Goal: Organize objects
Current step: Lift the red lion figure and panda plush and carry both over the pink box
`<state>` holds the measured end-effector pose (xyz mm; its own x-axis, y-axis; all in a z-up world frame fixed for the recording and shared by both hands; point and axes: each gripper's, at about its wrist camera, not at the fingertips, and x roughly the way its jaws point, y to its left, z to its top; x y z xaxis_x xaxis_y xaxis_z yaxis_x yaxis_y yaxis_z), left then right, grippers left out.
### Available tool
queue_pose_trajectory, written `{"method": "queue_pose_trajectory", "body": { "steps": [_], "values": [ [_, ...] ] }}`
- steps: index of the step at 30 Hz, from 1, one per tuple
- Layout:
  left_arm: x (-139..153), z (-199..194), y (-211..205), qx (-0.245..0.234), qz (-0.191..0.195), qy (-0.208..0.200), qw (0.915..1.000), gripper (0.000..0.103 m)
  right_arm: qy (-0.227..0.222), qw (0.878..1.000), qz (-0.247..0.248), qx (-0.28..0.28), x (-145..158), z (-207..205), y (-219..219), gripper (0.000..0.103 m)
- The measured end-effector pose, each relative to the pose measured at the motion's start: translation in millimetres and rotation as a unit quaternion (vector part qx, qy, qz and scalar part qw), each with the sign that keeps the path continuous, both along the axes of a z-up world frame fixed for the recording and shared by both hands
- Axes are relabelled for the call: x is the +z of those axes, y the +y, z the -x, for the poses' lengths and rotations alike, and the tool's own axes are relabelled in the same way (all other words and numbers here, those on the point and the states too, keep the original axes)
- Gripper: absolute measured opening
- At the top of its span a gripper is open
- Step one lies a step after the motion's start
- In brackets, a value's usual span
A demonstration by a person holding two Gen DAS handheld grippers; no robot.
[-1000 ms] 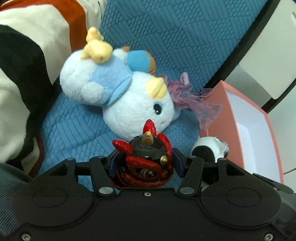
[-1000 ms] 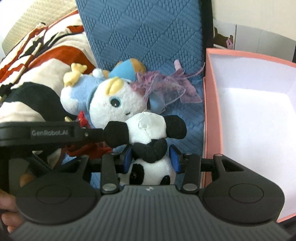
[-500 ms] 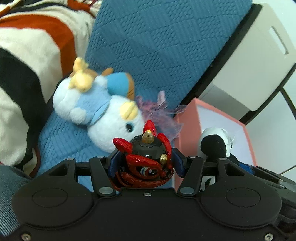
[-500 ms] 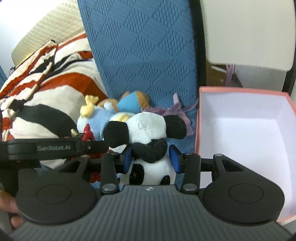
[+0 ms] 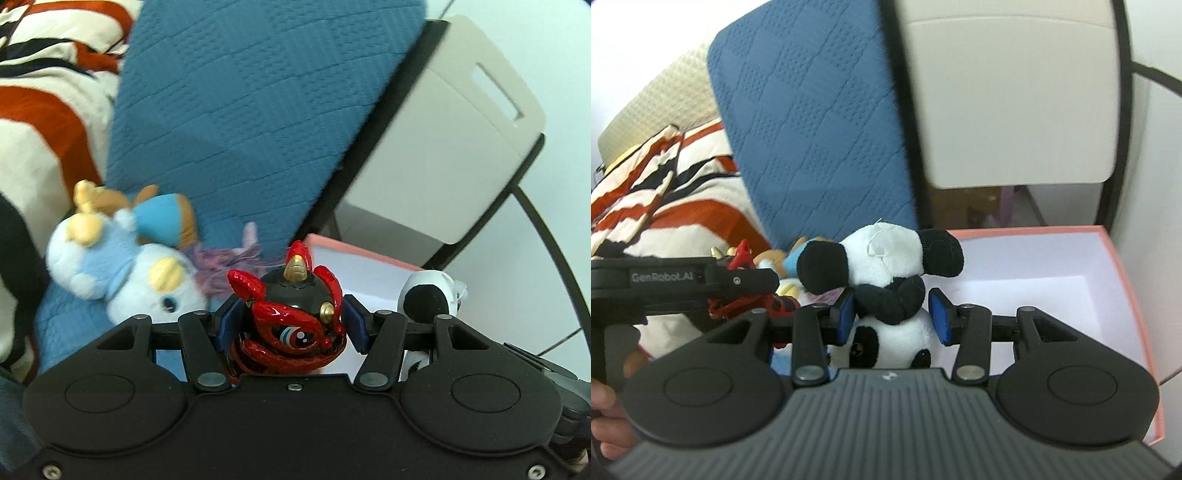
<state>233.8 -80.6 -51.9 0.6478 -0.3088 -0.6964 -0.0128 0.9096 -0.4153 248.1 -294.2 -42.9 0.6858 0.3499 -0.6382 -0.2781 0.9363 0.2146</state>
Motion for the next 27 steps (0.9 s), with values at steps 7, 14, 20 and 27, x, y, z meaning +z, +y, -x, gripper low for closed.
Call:
{"method": "queue_pose_trajectory", "body": {
  "steps": [7, 14, 20, 27],
  "values": [
    [0.2, -14.4, -51.4, -0.027, 0.004, -0.006, 0.9996, 0.053, -0.004, 1.000, 0.004, -0.031, -6.5, -3.7, -43.0, 0.046],
    [-35.8, -22.8, -101.4, -0.048, -0.002, 0.020, 0.9986, 0.053, 0.028, 0.998, 0.009, -0.051, -41.1, -11.2, -82.9, 0.046],
    [-74.5, -34.0, -138.5, -0.065, -0.008, 0.055, 0.9964, 0.053, 0.068, 0.996, 0.014, -0.063, -83.2, -27.5, -108.5, 0.046],
    [-115.9, -51.5, -173.1, -0.081, -0.027, 0.093, 0.9920, 0.053, 0.107, 0.992, 0.015, -0.065, -129.1, -45.0, -127.2, 0.046]
  ]
}}
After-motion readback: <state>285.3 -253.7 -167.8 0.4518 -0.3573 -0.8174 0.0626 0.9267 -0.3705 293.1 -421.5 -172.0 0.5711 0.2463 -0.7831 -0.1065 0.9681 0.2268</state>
